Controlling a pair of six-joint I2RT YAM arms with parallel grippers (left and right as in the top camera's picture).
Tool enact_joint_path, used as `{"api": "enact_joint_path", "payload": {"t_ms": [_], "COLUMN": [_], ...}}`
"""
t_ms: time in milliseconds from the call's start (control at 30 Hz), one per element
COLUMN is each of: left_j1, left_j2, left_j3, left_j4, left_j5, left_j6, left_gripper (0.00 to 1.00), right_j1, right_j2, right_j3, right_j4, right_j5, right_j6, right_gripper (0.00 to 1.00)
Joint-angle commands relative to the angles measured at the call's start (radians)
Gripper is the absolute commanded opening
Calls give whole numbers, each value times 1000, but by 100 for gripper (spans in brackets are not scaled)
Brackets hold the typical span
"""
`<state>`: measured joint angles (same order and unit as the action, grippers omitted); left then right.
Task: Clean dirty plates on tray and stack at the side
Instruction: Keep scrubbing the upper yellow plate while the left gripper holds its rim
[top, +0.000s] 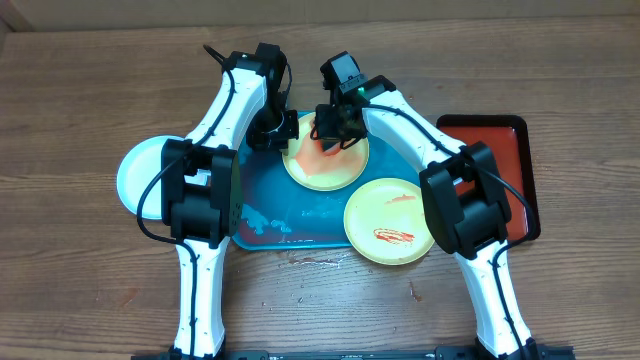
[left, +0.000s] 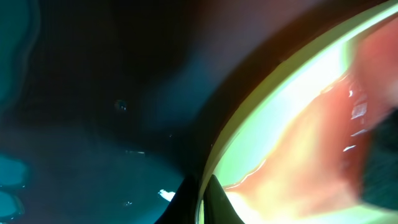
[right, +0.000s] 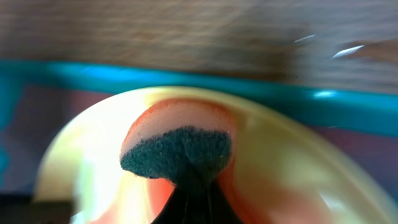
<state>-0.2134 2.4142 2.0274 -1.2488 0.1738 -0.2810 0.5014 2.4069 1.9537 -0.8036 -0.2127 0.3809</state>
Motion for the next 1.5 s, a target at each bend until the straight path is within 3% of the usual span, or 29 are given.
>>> {"api": "enact_joint_path", "payload": {"t_ms": [0,167,367,867,1033,1200,1467], "left_j1": [10,10,10,10,10,10,10], "left_j2": [7,7,7,7,7,7,7], "left_j3": [-18,-18,-18,-18,-18,-18,-18], "left_j4": [17,15,16,16,16,16,16], "left_j5": [-42,-42,-42,-42,-42,-42,-43], "left_j6": [-4,-4,-4,-3,-3,-3,-3], "left_gripper": [4,4,4,4,4,4,4], "right_j1": [50,54,27,-54,-47,-30,-20], "right_j2": [63,63,62,62,62,62,62], "right_j3": [-28,-28,-27,105,108,108,98], "right_j4": [-13,-56,-200,-457,-446,-361,-190], "right_j5": [-213,-353,-365,299,475,518,270], "right_j6": [4,-40,-127,-35,-10,-10,-10], "right_gripper": [4,4,4,4,4,4,4]}}
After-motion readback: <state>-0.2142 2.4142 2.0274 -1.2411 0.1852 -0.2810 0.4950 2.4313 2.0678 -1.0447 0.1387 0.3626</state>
